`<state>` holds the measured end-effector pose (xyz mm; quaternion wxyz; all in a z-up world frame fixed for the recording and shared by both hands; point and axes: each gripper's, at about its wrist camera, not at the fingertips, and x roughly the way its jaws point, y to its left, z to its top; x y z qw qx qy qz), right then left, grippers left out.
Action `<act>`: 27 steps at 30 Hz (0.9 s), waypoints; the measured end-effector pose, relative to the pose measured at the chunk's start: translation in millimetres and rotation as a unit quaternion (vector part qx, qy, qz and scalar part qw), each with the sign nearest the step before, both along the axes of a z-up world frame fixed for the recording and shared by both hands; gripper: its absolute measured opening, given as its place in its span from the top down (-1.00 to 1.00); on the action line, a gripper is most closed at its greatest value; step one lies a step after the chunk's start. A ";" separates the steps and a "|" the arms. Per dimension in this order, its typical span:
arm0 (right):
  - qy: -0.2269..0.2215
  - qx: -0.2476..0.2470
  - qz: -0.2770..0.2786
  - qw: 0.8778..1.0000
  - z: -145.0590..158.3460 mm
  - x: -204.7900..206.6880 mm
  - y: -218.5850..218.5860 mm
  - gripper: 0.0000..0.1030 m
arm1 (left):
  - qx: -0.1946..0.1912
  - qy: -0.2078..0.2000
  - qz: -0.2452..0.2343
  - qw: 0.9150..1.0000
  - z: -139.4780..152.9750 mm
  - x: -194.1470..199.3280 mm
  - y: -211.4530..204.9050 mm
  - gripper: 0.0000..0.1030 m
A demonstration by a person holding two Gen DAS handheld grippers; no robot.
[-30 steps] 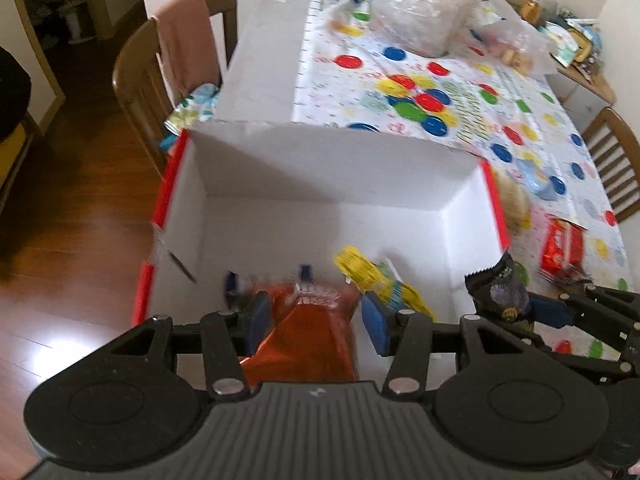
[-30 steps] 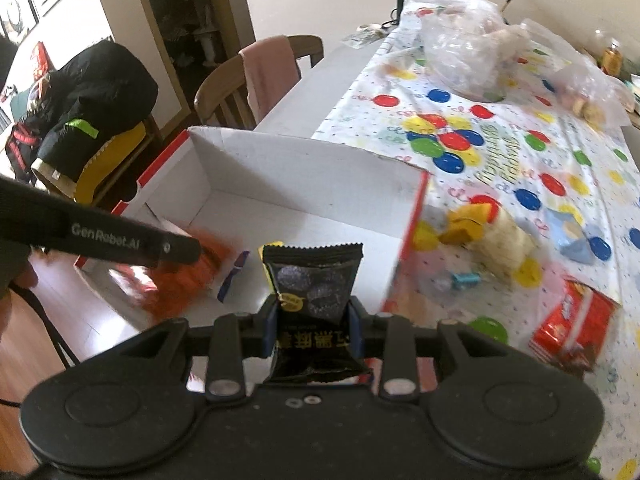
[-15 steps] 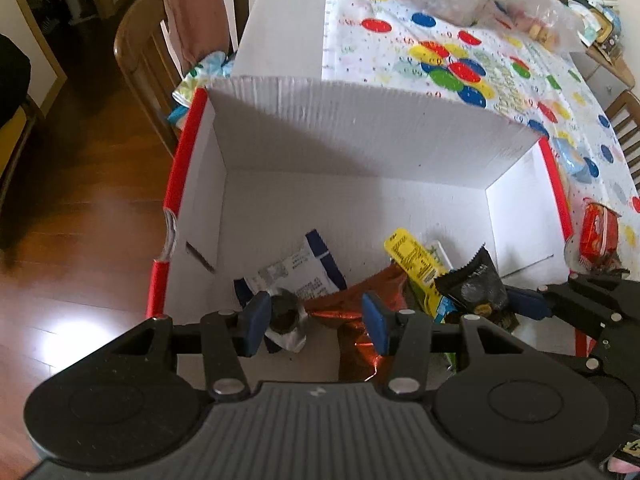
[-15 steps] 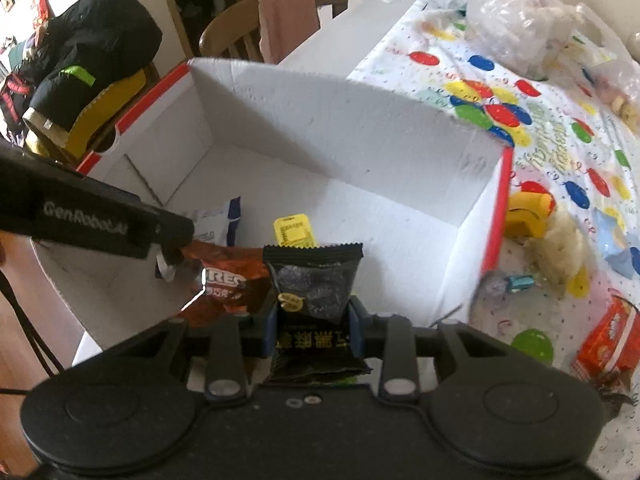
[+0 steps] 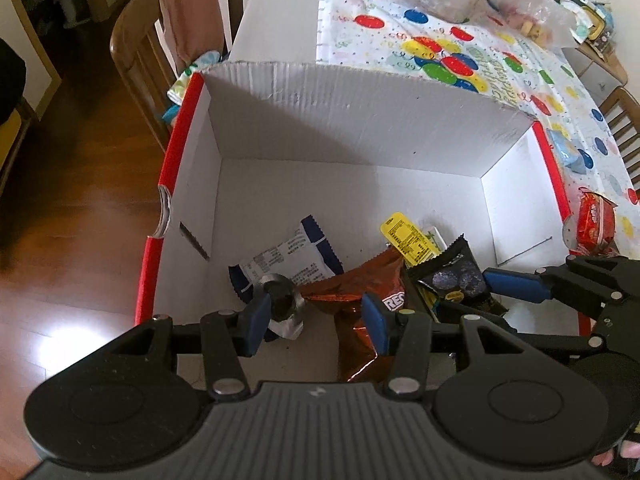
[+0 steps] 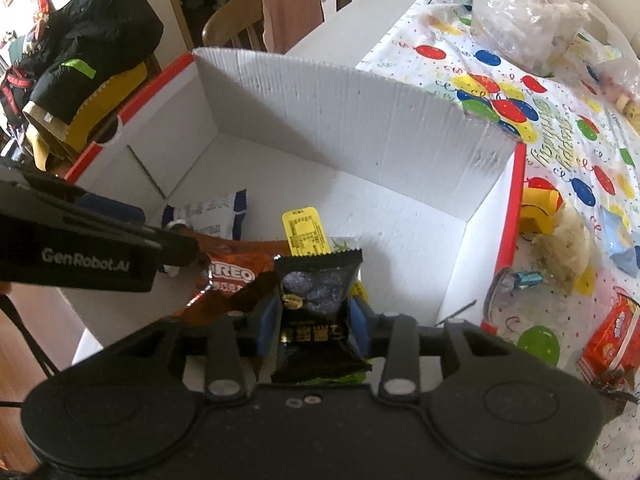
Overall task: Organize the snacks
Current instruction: 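Lower both packets into the box and open both grippers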
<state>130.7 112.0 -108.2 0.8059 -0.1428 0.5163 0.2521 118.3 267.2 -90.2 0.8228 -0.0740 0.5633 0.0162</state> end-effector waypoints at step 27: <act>-0.055 0.079 -0.023 0.995 69.1 -33.8 -48.5 -0.54 | 0.013 -0.122 -0.030 0.992 54.6 -33.9 -28.9 -0.38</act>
